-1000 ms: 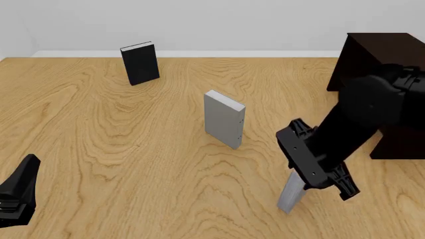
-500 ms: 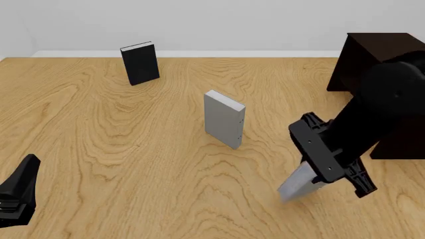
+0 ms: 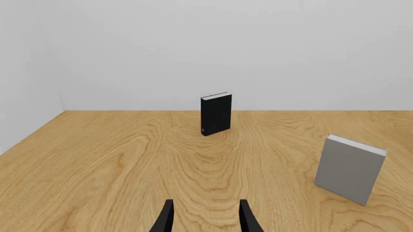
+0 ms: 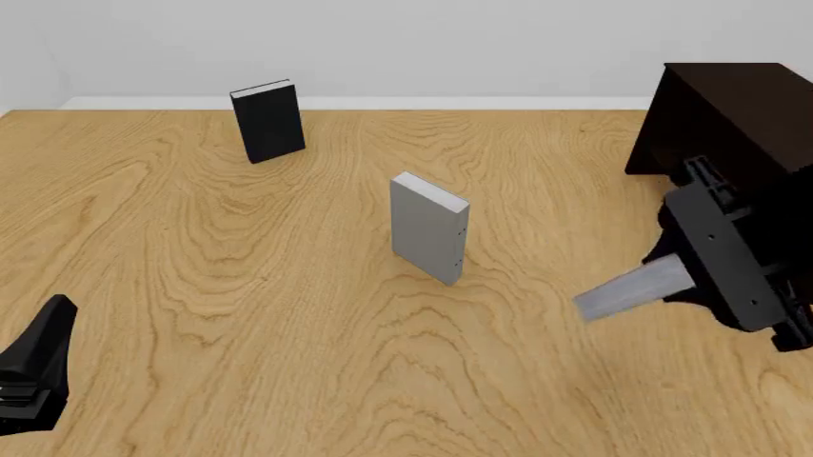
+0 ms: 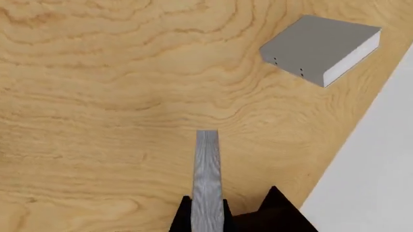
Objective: Pick up the book on the right and place it on the cabinet shelf.
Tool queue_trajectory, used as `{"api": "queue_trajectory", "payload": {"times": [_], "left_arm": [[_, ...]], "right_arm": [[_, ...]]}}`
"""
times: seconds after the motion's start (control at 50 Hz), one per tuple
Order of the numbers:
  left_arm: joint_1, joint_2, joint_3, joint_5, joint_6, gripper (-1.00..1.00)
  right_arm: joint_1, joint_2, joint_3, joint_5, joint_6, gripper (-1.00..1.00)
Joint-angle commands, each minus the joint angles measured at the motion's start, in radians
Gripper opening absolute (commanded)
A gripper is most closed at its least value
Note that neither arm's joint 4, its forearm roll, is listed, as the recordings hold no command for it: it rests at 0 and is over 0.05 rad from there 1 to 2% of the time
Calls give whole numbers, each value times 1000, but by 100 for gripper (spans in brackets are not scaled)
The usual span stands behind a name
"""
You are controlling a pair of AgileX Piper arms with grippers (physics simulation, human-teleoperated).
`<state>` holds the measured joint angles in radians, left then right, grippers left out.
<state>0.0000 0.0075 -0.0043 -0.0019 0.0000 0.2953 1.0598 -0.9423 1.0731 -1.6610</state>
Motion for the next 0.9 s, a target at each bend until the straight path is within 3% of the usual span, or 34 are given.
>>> {"api": "queue_trajectory", "payload": {"times": [0.02, 0.04, 0.06, 0.1, 0.14, 0.16, 0.36, 0.42, 0.46, 0.48, 0.54, 0.62, 0.66, 0.9], "left_arm": [[0, 0, 0, 0, 0, 100], [0, 0, 0, 0, 0, 100], [0, 0, 0, 0, 0, 100], [0, 0, 0, 0, 0, 100], [0, 0, 0, 0, 0, 100], [0, 0, 0, 0, 0, 100], [0, 0, 0, 0, 0, 100], [0, 0, 0, 0, 0, 100], [0, 0, 0, 0, 0, 100], [0, 0, 0, 0, 0, 100], [0, 0, 0, 0, 0, 100], [0, 0, 0, 0, 0, 100], [0, 0, 0, 0, 0, 100], [0, 0, 0, 0, 0, 100]], "right_arm": [[-16, -97, 30, -185, -27, -100], [-25, -101, 43, -224, -40, -100], [-16, -94, 32, -217, -15, -100], [-17, -121, 73, -255, -39, -100], [17, -100, 62, -312, -1, -100], [15, -104, 86, -356, -24, -100], [-7, -72, 177, -575, -52, -100], [-63, -46, 233, -729, -111, -100], [-18, -28, 255, -829, -130, -100], [-39, 7, 219, -847, -90, -100], [-41, 40, 226, -939, -110, -100], [-50, 126, 175, -1066, -78, -100], [-61, 160, 185, -1152, -96, -100], [-97, 296, 147, -1375, -54, -100]]}}
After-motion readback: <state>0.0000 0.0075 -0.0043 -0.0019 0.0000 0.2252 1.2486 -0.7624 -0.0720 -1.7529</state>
